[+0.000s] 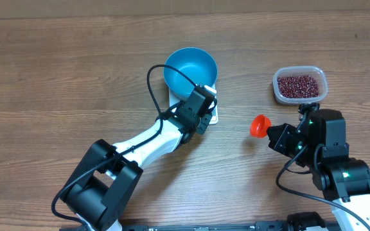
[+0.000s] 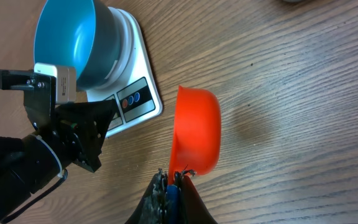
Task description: Scoop item into bowl and weigh 150g on scale
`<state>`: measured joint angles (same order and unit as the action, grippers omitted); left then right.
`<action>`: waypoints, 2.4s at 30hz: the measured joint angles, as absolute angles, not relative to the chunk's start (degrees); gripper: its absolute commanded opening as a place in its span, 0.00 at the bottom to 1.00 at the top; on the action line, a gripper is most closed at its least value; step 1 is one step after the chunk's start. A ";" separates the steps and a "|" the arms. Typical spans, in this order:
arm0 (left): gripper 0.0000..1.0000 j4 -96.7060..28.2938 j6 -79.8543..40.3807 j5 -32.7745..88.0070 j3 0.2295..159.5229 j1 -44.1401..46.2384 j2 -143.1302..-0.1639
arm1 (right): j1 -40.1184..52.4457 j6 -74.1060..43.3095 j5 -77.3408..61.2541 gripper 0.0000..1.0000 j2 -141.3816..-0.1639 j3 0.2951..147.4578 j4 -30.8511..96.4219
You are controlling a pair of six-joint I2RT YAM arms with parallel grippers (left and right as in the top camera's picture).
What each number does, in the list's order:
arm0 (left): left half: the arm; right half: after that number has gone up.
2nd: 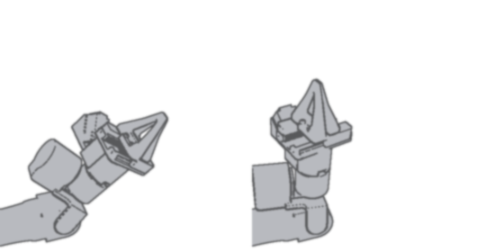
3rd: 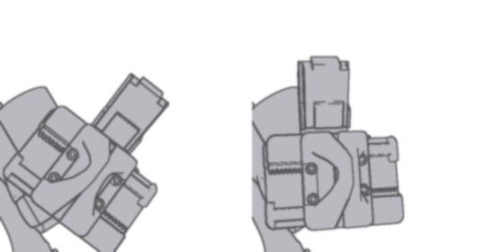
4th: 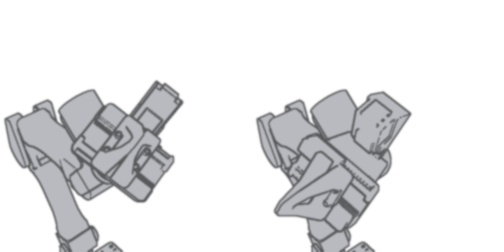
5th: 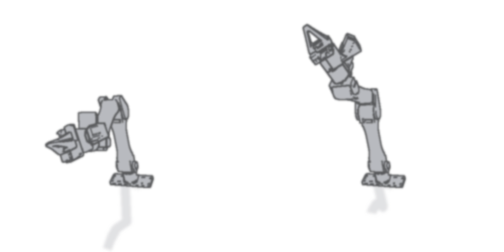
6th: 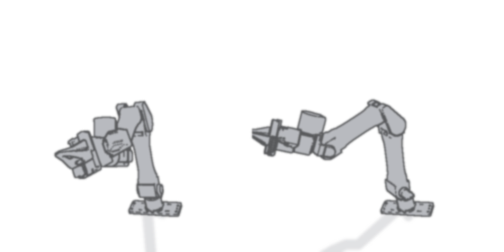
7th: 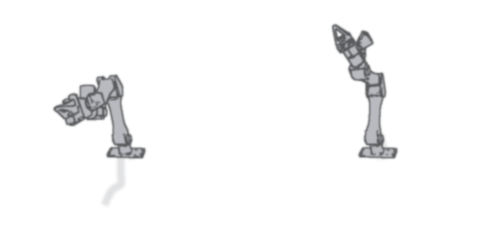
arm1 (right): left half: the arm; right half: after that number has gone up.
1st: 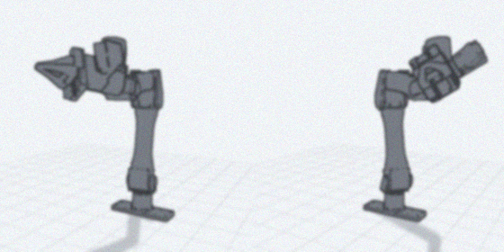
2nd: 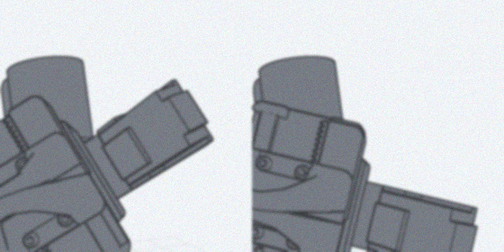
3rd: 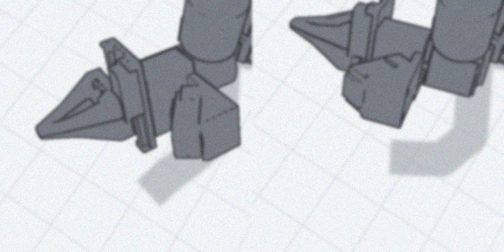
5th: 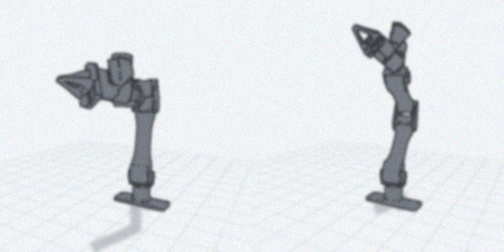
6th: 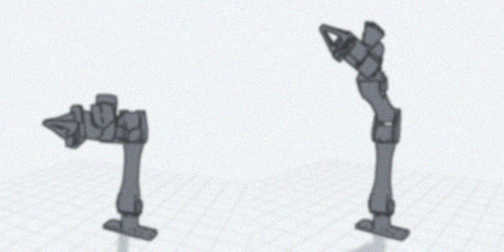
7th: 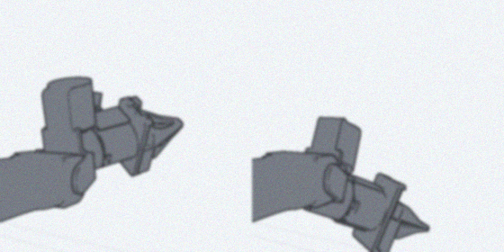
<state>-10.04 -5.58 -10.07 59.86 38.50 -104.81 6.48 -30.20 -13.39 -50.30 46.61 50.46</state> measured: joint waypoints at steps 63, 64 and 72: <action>0.48 -20.51 -6.50 -8.51 59.64 38.50 -97.34 | 6.48 -30.17 -13.56 0.04 -50.30 46.61 51.03; 0.85 -21.87 -7.01 -8.25 59.61 38.50 -95.88 | 6.48 -30.20 -13.56 0.04 -50.30 46.61 51.05; 1.00 -30.46 -9.61 -7.05 59.61 38.50 -84.12 | 6.48 -30.20 -13.58 0.04 -50.30 46.61 51.42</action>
